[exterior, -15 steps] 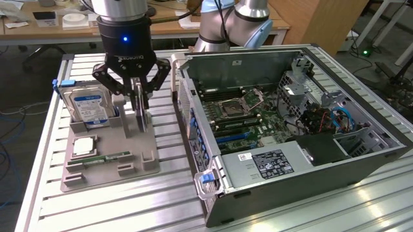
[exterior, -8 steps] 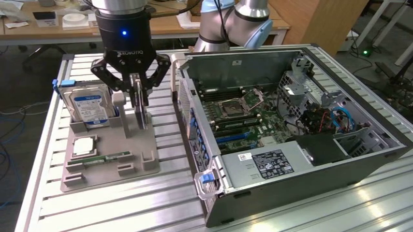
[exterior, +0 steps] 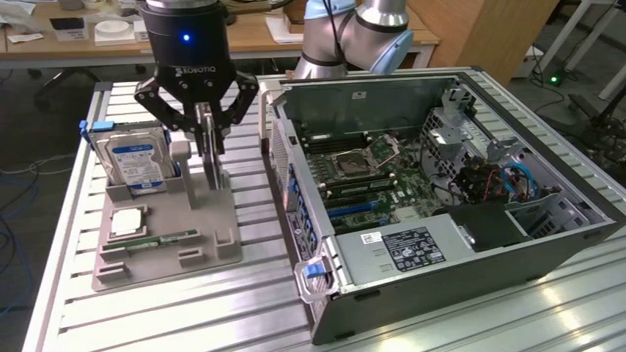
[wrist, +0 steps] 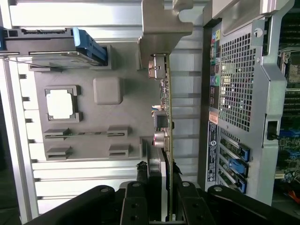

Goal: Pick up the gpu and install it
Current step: 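Pick up the gpu and move the gpu toward the slot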

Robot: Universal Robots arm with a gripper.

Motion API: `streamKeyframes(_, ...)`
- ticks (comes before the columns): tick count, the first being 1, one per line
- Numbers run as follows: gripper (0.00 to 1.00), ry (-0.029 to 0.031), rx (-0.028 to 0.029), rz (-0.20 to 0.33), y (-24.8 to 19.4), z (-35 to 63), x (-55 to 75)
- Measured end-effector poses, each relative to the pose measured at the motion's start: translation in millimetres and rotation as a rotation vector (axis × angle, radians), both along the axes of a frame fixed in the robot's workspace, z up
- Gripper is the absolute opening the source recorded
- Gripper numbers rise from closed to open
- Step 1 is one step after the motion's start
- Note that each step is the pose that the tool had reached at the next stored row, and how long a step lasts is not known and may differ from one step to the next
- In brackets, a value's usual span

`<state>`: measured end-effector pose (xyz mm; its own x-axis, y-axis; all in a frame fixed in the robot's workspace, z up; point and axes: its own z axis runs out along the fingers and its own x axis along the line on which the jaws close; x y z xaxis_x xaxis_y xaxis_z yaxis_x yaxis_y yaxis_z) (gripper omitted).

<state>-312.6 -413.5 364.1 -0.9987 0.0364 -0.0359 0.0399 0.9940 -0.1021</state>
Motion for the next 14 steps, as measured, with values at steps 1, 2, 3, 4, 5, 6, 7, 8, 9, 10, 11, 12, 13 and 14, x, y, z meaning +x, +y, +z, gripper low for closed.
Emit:
streamKeyframes(1, 0.28, 0.0000, 0.0000, 0.000, 0.0, 1.2, 0.0)
streamKeyframes(2, 0.28, 0.0000, 0.0000, 0.000, 0.0, 2.3, 0.0)
streamKeyframes(3, 0.28, 0.0001, 0.0000, 0.000, 0.0, 3.4, 0.0)
streamKeyframes(4, 0.28, 0.0000, 0.0000, 0.000, 0.0, 4.4, 0.0)
streamKeyframes(5, 0.28, 0.0000, 0.0001, 0.000, 0.0, 5.5, 0.0)
streamKeyframes(6, 0.28, 0.0000, 0.0000, 0.000, 0.0, 6.6, 0.0)
streamKeyframes(7, 0.28, 0.0000, 0.0000, 0.000, 0.0, 7.7, 0.0)
streamKeyframes(8, 0.28, 0.0001, 0.0000, 0.000, 0.0, 8.8, 0.0)
streamKeyframes(9, 0.28, 0.0001, 0.0000, 0.000, 0.0, 9.9, 0.0)
streamKeyframes(10, 0.28, 0.0000, 0.0000, 0.000, 0.0, 11.0, 0.0)
streamKeyframes(11, 0.28, 0.0001, 0.0000, 0.000, 0.0, 12.1, 0.0)
streamKeyframes(12, 0.28, 0.0000, 0.0000, 0.000, 0.0, 13.1, 0.0)
streamKeyframes(13, 0.28, 0.0000, 0.0000, 0.000, 0.0, 14.2, 0.0)
streamKeyframes(14, 0.28, 0.0000, 0.0000, 0.000, 0.0, 15.3, 0.0)
